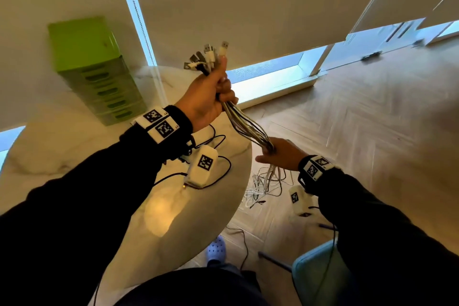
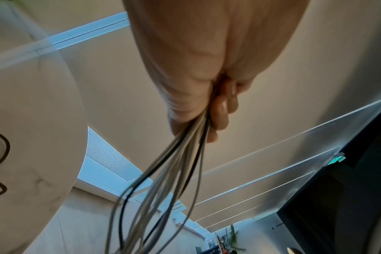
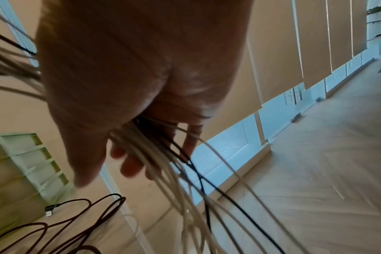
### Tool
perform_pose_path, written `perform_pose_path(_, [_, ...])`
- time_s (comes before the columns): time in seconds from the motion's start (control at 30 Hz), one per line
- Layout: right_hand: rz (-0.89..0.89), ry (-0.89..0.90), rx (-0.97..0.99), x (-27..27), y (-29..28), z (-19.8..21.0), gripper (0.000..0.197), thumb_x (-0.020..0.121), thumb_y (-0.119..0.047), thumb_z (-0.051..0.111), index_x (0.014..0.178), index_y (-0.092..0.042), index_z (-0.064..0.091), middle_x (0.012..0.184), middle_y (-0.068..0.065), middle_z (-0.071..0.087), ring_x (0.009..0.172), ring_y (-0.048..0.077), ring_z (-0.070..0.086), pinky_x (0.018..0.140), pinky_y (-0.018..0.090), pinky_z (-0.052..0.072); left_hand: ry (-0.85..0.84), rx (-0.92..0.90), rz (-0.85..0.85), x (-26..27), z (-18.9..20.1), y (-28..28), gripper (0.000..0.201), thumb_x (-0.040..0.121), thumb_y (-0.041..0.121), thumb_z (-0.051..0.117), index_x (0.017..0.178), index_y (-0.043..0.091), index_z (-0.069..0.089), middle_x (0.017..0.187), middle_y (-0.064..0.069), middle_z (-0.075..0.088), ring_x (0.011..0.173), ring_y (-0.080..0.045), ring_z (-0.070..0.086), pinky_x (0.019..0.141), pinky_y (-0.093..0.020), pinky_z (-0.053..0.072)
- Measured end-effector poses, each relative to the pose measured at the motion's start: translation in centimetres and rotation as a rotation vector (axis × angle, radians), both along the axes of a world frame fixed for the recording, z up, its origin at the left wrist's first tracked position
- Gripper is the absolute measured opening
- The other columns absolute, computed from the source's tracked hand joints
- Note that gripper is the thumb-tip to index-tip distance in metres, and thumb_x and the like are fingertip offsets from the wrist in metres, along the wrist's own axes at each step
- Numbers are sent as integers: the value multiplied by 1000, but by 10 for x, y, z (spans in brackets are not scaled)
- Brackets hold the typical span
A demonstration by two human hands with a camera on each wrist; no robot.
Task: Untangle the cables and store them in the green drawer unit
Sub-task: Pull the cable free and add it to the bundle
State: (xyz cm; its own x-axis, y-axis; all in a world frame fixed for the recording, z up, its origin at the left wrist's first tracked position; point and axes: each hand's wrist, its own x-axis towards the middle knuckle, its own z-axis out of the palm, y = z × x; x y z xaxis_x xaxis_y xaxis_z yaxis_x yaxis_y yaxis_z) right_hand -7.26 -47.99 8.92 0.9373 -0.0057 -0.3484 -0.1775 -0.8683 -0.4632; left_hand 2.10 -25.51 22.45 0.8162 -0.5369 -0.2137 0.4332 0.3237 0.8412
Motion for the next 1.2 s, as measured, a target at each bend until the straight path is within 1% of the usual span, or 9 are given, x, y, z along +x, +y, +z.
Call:
perform_pose_path(0.1, [30, -120, 108, 0, 4, 17, 87, 63, -57, 85, 133, -23, 46, 135, -1, 54, 120, 14, 51, 103, 34, 43, -46, 39, 20, -2, 1, -9, 42, 105, 39, 47, 69, 21, 36, 58, 6, 25, 52, -11, 27, 69, -32, 41])
perform_pose_path(0.23, [9, -236, 362, 13, 37, 59, 110, 57, -56, 89, 147, -28, 32, 148, -11, 40, 131, 3, 39, 106, 17, 32, -145, 154, -84, -24, -3, -29, 37, 106, 28, 48, 70, 20, 41, 62, 3, 22, 58, -14, 23, 66, -31, 34])
perform_pose_path(0.37, [66, 34, 454, 21, 58, 67, 42, 86, -40, 73, 109, -6, 68, 101, 3, 74, 88, 8, 68, 85, 26, 51, -470, 383, -283, -34, -5, -44, 36, 106, 35, 45, 72, 23, 47, 63, 2, 36, 62, -14, 36, 69, -28, 36])
perform_pose_path(0.6, [-526, -226, 458, 16, 23, 60, 46, 93, -49, 60, 64, -13, 57, 55, 4, 49, 57, 19, 41, 60, 36, 36, -562, 357, -282, -16, -25, -41, 25, 101, 34, 58, 121, 21, 65, 119, 6, 68, 115, -5, 61, 107, -31, 45])
perform_pose_path(0.77, [-586, -294, 766, 9, 22, 98, 48, 95, -51, 55, 61, -19, 46, 53, -3, 35, 56, 13, 36, 60, 32, 35, -666, 554, -498, -29, -83, -67, 100, 77, 45, 83, 154, 27, 21, 161, 2, 27, 146, -12, 26, 121, -35, 24])
perform_pose_path(0.83, [-601, -243, 905, 6, 31, 110, 54, 95, -52, 56, 57, -21, 35, 57, 2, 24, 54, 14, 28, 60, 32, 29, -717, 553, -544, -42, -108, -86, 97, 73, 45, 87, 149, 27, 31, 152, 5, 36, 138, -11, 35, 116, -30, 32])
perform_pose_path(0.93, [-658, -210, 953, -2, 35, 120, 58, 96, -51, 55, 55, -19, 30, 56, 4, 21, 52, 13, 27, 63, 34, 31, -642, 485, -396, -43, -129, -123, 17, 89, 14, 73, 95, 24, 60, 96, -3, 61, 89, -10, 54, 78, -29, 46])
perform_pose_path(1.13, [-434, -210, 569, -9, -3, 139, 66, 92, -64, 44, 54, -11, 37, 57, 20, 38, 61, 39, 49, 94, 54, 48, -578, 708, -123, -5, -159, -162, 22, 93, 12, 57, 79, 28, 55, 82, 3, 66, 76, -25, 62, 73, -33, 47])
perform_pose_path(1.2, [-457, -260, 344, 2, -32, 139, 73, 89, -69, 47, 59, -3, 48, 63, 26, 51, 83, 45, 64, 86, 54, 51, -560, 702, -355, -11, -167, -178, 17, 98, 19, 58, 83, 27, 59, 86, 4, 70, 75, -19, 64, 73, -30, 46])
